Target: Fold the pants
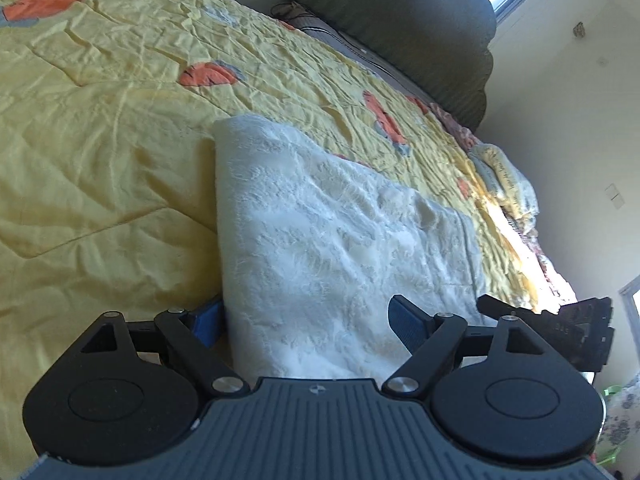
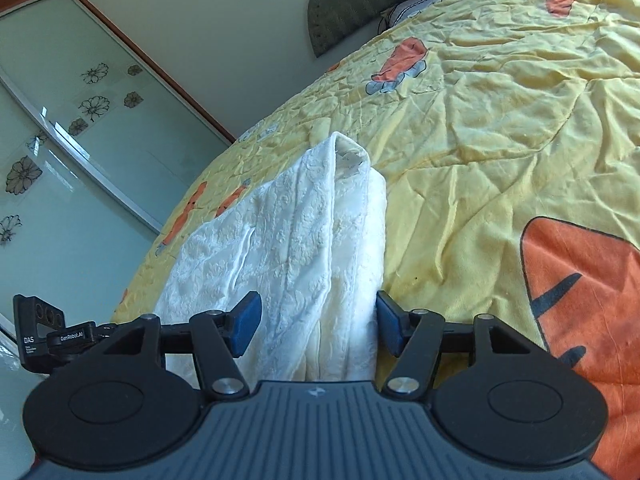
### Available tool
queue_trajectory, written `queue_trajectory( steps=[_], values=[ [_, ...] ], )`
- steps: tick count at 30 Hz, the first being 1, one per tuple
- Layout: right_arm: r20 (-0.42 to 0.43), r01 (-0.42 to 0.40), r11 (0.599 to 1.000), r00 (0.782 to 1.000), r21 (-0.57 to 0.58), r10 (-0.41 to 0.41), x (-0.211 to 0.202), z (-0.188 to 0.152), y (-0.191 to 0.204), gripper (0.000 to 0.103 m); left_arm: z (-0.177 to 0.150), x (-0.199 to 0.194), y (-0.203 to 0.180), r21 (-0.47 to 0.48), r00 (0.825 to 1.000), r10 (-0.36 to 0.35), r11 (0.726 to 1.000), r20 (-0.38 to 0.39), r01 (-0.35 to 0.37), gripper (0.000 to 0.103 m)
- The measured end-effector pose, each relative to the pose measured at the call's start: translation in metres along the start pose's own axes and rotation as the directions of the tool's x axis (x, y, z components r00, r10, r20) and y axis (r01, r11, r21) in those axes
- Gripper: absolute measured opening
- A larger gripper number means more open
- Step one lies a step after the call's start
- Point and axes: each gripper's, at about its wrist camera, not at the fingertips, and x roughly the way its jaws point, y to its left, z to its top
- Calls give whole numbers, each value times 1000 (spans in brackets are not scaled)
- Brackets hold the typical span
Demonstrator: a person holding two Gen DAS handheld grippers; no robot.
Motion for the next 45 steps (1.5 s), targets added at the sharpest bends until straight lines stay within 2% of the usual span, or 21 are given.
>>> queue_trajectory(
  steps=[4,6,7,8,9,10,11,15,19,23,27,29,31,34,36,37,38,40,42,43,45],
  values=[
    [-48,-99,995,994,16,99,18,17,-9,62,10,10,5,-41,998,-60,997,3,60,89],
    [-48,-134,990,990,46,136,28,24,-11,59,13,14,8,-76,996,-83,994,10,84,84],
    [-50,-136,989,989,53,139,32,26,-11,49,14,16,9,-85,997,-80,993,12,80,75],
    [-59,-117,992,991,51,119,37,27,-10,41,14,17,8,-82,998,-61,995,9,62,59],
    [-63,-107,994,992,37,109,40,26,-8,30,14,17,6,-62,1000,-20,998,6,21,52],
    [-59,-102,995,993,16,102,39,25,-4,28,13,15,4,-37,1000,13,999,10,-13,38],
    [-51,-99,995,994,-4,99,36,23,1,27,11,13,3,-26,999,32,999,20,-31,32],
    [-19,-131,990,991,-48,131,23,21,19,22,6,1,-8,-9,994,81,997,73,-81,20],
    [-4,-166,976,986,-141,167,16,33,50,22,5,-19,-39,132,978,138,978,158,-160,14],
    [3,-200,954,978,-225,206,27,59,80,22,29,-41,-48,187,948,172,956,267,-226,14],
    [13,-206,939,976,-275,218,67,98,102,22,76,-43,-36,192,924,217,939,315,-286,14],
    [18,-176,936,982,-304,191,93,113,108,22,101,-32,-27,183,915,256,929,313,-323,14],
    [4,-164,946,985,-279,172,121,124,106,22,118,-16,-16,172,905,305,915,296,-364,14],
    [-47,-133,965,991,-224,126,161,131,92,24,129,15,7,134,897,385,899,217,-418,15],
    [-88,-43,988,996,-146,31,183,127,75,28,127,33,18,119,880,440,878,177,-463,26],
    [-94,4,992,995,-126,-15,188,125,68,37,124,35,24,113,874,452,873,181,-474,44],
    [-97,11,995,995,-102,-21,189,124,61,40,122,33,25,108,870,455,871,191,-479,51],
    [-83,-19,999,996,-40,15,178,121,49,45,117,23,26,93,858,473,863,203,-497,56],
    [-1,13,1000,1000,-14,-13,150,117,43,53,111,9,24,93,846,488,852,216,-515,60],
    [49,46,999,998,-19,-45,134,115,44,53,105,0,21,89,841,493,849,223,-521,65],
    [133,88,992,988,-91,-75,102,105,55,53,91,-18,16,77,841,485,854,239,-514,70]
  ],
)
